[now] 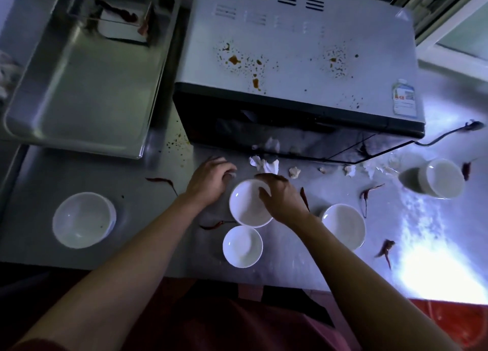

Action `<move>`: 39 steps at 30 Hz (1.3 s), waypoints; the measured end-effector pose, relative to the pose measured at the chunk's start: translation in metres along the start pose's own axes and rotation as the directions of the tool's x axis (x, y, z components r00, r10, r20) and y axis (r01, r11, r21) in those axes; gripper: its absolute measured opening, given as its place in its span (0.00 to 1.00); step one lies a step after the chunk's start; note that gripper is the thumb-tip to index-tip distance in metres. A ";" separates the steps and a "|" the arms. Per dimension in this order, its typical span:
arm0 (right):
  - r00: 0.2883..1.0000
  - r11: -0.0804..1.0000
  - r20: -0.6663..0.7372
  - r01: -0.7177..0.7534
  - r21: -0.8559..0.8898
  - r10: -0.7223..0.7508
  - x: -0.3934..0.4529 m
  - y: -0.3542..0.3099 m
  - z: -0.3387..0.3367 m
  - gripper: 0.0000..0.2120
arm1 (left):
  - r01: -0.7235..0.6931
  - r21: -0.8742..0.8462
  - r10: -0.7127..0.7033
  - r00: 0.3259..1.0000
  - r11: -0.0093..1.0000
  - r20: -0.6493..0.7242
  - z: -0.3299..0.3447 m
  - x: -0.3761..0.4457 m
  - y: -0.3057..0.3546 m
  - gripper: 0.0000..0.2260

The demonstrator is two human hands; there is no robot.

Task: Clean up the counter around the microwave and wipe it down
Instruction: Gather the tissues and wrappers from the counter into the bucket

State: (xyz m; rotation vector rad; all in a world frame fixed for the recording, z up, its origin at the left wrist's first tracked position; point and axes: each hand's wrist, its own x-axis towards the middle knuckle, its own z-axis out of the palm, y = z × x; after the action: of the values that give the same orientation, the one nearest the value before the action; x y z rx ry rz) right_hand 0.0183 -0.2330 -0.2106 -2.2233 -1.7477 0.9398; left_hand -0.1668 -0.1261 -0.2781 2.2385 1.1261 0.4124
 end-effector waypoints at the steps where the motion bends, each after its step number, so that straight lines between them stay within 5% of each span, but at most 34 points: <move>1: 1.000 1.000 -0.027 -0.015 0.011 0.015 -0.002 0.005 -0.001 0.17 | -0.022 -0.028 0.022 1.000 0.999 0.002 0.001 0.006 0.004 0.05; 7: 0.987 0.993 -0.128 -0.093 0.071 0.101 -0.010 0.044 -0.007 0.08 | -0.159 -0.120 0.167 0.984 0.980 0.057 0.012 0.039 0.028 0.06; 17: 0.969 0.984 -0.171 -0.168 0.068 0.177 0.002 0.073 -0.018 0.15 | -0.301 -0.236 0.362 0.888 0.924 0.284 0.022 0.061 0.062 0.07; 26: 0.990 0.989 -0.080 -0.123 -0.076 0.117 0.022 0.083 -0.004 0.13 | -0.182 -0.064 0.193 0.913 0.981 0.358 0.039 0.069 0.051 0.10; 39: 0.978 0.981 -0.157 -0.154 -0.119 0.135 0.032 0.103 0.003 0.12 | -0.097 -0.014 0.098 0.968 0.995 0.230 0.046 0.066 0.068 0.09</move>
State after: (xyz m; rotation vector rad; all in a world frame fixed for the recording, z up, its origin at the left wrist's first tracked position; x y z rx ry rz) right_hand 0.1045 -0.2351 -0.2752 -2.4610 -1.6441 0.6821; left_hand -0.0617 -0.1214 -0.2698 2.2771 0.8964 0.1858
